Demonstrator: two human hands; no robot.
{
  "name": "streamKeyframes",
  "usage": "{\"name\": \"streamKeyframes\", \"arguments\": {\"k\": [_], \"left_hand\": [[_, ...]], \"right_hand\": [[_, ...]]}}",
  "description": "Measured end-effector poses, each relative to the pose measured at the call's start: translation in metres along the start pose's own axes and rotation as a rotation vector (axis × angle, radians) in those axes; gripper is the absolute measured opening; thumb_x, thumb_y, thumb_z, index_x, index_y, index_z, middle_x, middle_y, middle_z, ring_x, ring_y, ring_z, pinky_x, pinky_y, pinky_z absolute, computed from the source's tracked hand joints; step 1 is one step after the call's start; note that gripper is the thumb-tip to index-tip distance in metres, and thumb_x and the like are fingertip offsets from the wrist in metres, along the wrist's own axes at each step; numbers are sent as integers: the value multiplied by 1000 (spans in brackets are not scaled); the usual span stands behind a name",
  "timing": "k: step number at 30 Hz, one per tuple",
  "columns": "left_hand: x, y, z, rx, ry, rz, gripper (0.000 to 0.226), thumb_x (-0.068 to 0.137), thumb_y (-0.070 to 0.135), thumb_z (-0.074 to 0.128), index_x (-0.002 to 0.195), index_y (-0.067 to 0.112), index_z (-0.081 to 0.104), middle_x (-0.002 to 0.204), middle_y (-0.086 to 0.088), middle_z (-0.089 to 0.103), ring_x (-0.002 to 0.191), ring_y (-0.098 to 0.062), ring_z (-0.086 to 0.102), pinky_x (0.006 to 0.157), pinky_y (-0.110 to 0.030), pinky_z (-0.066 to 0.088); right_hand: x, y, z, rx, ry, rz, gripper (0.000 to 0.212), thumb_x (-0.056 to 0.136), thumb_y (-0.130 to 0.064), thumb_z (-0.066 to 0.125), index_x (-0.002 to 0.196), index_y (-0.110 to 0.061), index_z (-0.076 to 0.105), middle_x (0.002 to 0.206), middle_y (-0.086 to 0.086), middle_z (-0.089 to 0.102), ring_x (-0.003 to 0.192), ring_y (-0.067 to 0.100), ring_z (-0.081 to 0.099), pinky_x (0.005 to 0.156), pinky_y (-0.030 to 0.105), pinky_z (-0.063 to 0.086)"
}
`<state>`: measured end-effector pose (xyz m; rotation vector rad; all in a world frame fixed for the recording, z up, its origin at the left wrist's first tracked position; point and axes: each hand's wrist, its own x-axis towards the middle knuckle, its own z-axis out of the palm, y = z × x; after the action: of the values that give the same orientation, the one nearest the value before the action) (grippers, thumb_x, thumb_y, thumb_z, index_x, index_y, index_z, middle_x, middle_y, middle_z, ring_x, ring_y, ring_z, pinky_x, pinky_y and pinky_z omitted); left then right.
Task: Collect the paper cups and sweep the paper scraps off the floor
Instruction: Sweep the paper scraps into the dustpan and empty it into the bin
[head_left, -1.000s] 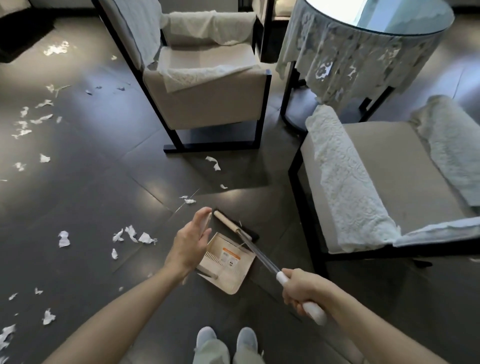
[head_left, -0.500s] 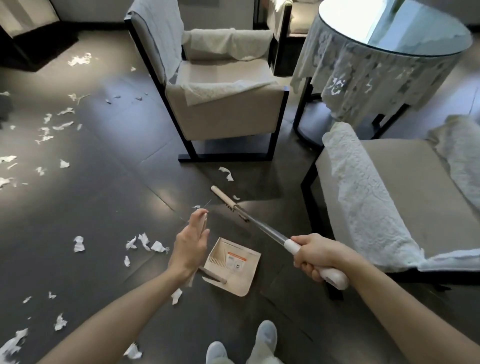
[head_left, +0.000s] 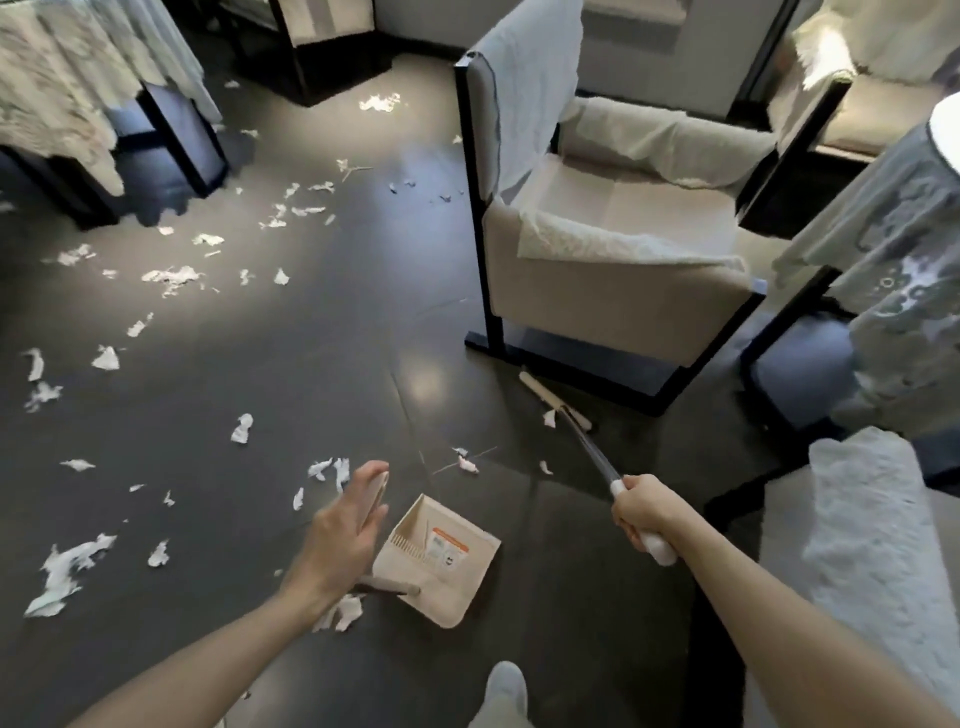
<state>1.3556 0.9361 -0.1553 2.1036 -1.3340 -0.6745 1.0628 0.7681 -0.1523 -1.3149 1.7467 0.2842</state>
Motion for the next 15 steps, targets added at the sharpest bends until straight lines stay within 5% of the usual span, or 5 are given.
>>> {"name": "streamKeyframes", "arguments": {"k": [8, 12, 15], "left_hand": [[39, 2, 3, 14, 39, -39, 40, 92, 12, 57, 129, 23, 48, 108, -7, 66, 96, -28, 63, 78, -32, 44], [43, 2, 1, 30, 50, -24, 41, 91, 10, 57, 129, 22, 48, 108, -6, 66, 96, -31, 62, 74, -29, 39], [47, 3, 0, 30, 51, -25, 40, 92, 13, 57, 129, 24, 46, 112, -4, 65, 97, -29, 61, 75, -28, 39]], "right_hand": [[25, -21, 5, -222, -130, -65, 52, 90, -10, 44, 141, -11, 37, 115, 16, 63, 93, 25, 63, 87, 36, 54], [4, -19, 8, -278, -239, -73, 59, 85, -5, 46, 142, -16, 37, 85, 9, 61, 66, 19, 59, 73, 33, 54], [-19, -24, 9, -264, -313, -45, 60, 83, -6, 50, 140, -21, 41, 79, 7, 61, 63, 18, 58, 64, 32, 53]]}}
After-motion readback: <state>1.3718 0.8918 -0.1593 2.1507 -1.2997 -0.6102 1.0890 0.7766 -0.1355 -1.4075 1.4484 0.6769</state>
